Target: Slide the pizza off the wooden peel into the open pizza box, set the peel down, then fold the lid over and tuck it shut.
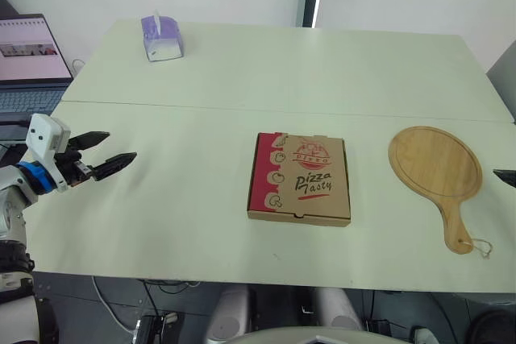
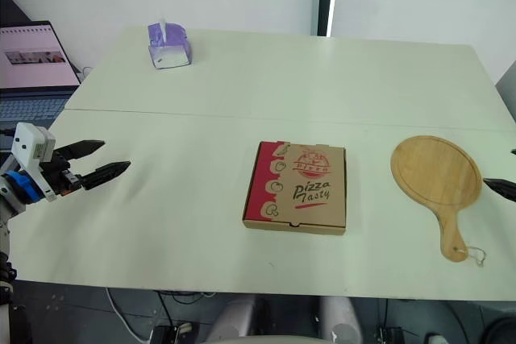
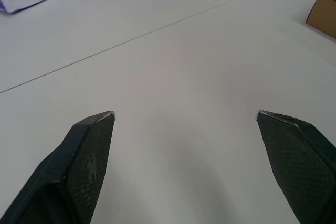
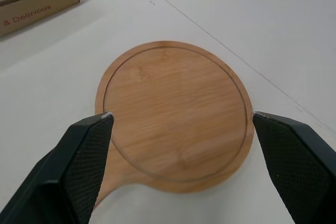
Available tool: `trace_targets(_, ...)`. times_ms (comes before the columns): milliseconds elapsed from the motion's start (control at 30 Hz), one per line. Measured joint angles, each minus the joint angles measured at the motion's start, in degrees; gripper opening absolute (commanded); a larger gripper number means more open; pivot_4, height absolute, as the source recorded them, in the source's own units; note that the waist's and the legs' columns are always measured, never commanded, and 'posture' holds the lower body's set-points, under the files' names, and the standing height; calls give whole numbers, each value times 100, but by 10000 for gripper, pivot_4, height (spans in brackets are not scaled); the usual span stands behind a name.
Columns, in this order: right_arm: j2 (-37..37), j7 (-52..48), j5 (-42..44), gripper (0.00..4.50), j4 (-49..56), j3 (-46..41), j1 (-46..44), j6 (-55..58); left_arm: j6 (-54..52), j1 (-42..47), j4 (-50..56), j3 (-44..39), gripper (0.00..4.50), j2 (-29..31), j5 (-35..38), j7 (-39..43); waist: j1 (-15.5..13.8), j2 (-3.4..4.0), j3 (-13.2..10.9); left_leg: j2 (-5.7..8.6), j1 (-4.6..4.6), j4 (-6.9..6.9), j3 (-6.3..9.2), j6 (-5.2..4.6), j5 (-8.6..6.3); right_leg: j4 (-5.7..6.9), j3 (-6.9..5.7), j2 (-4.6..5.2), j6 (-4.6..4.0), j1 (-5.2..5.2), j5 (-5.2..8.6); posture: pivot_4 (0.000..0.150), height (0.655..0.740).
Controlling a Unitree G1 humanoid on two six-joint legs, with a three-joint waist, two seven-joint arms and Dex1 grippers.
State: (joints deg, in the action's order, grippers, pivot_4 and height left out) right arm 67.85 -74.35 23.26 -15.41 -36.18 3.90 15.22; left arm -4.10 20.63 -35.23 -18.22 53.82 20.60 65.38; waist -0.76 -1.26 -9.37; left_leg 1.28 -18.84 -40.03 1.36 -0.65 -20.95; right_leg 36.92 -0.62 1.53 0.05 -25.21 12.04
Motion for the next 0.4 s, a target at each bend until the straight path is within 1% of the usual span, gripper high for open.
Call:
trace_targets(67, -43, 30, -4, 45000, 0, 0, -1, -34, 100, 23, -129, 7, 44677, 6, -185, -201, 0, 2, 0, 0, 0, 0, -1, 0, 0, 1, 0, 1, 0, -1, 0, 1500, 7400)
trace_targets(200, -69, 92, -4, 45000, -2, 0, -13, -115, 199, 54, -269, 34, 44677, 6, -382, -338, 35, 2, 0, 0, 0, 1, -1, 0, 0, 2, -1, 1, 0, -2, 0, 1500, 7400)
trace_targets(400, -112, 88, -4, 45000, -72, 1, -10, -226, 227, 119, -292, 36, 44677, 6, -427, -338, 66, 2, 0, 1, 0, 0, 0, 1, 0, 2, -2, 4, 0, -2, 0, 1500, 7400)
